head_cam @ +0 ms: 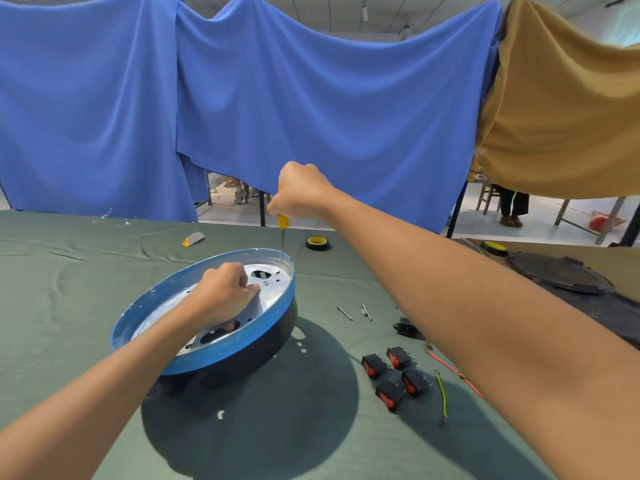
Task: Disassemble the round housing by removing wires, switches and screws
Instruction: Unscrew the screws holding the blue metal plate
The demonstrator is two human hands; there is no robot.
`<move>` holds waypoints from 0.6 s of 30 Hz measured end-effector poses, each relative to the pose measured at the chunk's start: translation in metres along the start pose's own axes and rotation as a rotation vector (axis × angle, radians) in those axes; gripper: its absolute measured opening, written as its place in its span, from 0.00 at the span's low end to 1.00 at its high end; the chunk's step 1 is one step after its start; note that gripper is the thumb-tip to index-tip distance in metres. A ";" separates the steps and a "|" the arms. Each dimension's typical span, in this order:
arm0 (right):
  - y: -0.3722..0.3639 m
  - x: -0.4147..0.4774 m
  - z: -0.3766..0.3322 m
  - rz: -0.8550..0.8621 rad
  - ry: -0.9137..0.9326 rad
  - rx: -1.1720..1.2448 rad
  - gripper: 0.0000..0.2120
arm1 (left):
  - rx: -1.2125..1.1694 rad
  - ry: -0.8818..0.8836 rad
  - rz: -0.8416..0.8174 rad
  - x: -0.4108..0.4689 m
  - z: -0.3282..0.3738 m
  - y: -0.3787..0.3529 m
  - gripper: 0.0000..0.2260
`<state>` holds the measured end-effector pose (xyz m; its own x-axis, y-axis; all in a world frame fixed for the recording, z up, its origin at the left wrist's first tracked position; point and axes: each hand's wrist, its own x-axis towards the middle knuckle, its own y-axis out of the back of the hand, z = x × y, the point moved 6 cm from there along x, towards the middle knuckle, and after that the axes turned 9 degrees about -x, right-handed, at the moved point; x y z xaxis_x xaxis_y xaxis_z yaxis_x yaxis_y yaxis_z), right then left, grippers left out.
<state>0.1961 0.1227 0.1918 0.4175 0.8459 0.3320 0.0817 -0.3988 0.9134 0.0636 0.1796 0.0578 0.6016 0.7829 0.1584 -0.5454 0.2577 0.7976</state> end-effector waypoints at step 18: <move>-0.026 -0.005 -0.010 -0.139 0.086 -0.132 0.11 | 0.033 -0.025 0.001 -0.003 -0.001 -0.010 0.12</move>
<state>0.1829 0.1321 0.1686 0.3314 0.9189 0.2140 0.0113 -0.2307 0.9730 0.0663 0.1752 0.0483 0.6158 0.7687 0.1729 -0.5262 0.2380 0.8164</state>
